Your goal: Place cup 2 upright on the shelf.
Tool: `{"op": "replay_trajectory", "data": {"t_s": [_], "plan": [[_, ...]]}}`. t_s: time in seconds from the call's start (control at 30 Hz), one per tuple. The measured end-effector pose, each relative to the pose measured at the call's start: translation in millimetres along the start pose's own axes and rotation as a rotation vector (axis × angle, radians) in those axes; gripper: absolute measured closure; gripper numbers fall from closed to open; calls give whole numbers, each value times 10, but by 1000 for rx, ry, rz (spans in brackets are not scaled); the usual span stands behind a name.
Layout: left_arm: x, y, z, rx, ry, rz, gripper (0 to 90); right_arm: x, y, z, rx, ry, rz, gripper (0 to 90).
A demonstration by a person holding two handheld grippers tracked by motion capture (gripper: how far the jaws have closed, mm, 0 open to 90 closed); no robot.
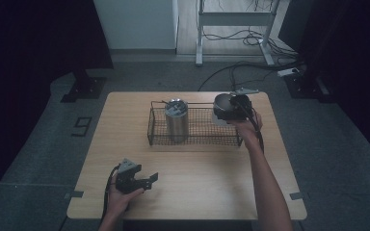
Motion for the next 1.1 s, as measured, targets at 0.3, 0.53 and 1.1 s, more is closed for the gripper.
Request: {"op": "replay_trajectory", "data": {"t_s": [0.3, 0.53, 1.1], "plan": [[-12, -3, -14, -1, -8, -1, 148, -103, 38, -33, -11, -12, -1, 73], [-17, 10, -20, -4, -11, -3, 148, -148, 74, -61, -18, -22, -7, 73], [-28, -4, -36, -7, -17, -1, 148, -352, 128, -176, -32, -65, -14, 73]]}}
Point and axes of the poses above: each handheld gripper's, and its own axes: x roughly backward along the jaws, z roughly out of its top, y roughly to its right, the point moved 10 cm from there along -x, roughly forward along the jaws, and after that the axes turned 15 degrees about z, right-handed, at the moved point
